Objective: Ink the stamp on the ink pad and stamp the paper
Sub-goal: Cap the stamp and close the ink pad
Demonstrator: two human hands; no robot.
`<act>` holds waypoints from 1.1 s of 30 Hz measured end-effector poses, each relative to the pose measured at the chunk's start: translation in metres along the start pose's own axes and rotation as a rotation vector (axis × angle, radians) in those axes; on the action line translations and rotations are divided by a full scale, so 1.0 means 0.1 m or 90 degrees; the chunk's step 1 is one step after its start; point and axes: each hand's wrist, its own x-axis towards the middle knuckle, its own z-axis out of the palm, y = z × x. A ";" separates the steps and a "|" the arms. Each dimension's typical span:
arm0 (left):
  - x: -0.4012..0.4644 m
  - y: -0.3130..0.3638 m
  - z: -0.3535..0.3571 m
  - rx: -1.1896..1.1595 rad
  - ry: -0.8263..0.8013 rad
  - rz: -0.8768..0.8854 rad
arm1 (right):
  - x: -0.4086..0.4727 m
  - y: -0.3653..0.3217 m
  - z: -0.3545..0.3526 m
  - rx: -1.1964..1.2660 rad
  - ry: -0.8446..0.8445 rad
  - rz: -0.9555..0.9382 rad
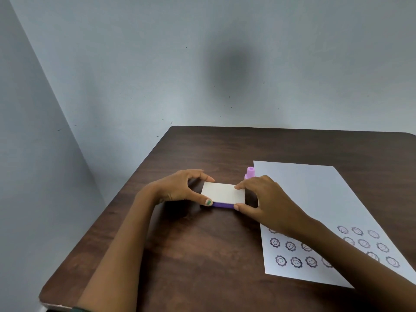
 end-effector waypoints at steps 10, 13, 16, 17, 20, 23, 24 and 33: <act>-0.01 0.00 -0.02 0.024 -0.014 -0.016 | 0.00 0.03 0.01 0.086 -0.019 0.056; -0.02 0.00 -0.02 0.023 -0.013 -0.016 | 0.00 0.03 0.02 0.099 -0.011 0.052; -0.02 0.01 -0.01 0.022 -0.010 -0.018 | 0.01 0.03 0.02 0.116 -0.008 0.051; -0.02 0.01 0.00 0.023 -0.009 -0.018 | 0.01 0.03 0.01 0.123 -0.007 0.052; -0.02 0.02 0.01 0.029 -0.011 -0.019 | 0.02 0.04 0.00 0.145 -0.005 0.057; -0.02 0.02 0.01 0.030 -0.011 -0.018 | 0.03 0.03 -0.01 0.163 -0.005 0.063; -0.02 0.02 0.01 0.030 -0.008 -0.018 | 0.03 0.03 -0.01 0.165 -0.005 0.063; -0.02 0.04 0.02 0.039 0.004 -0.016 | 0.06 0.05 -0.04 0.130 -0.021 0.062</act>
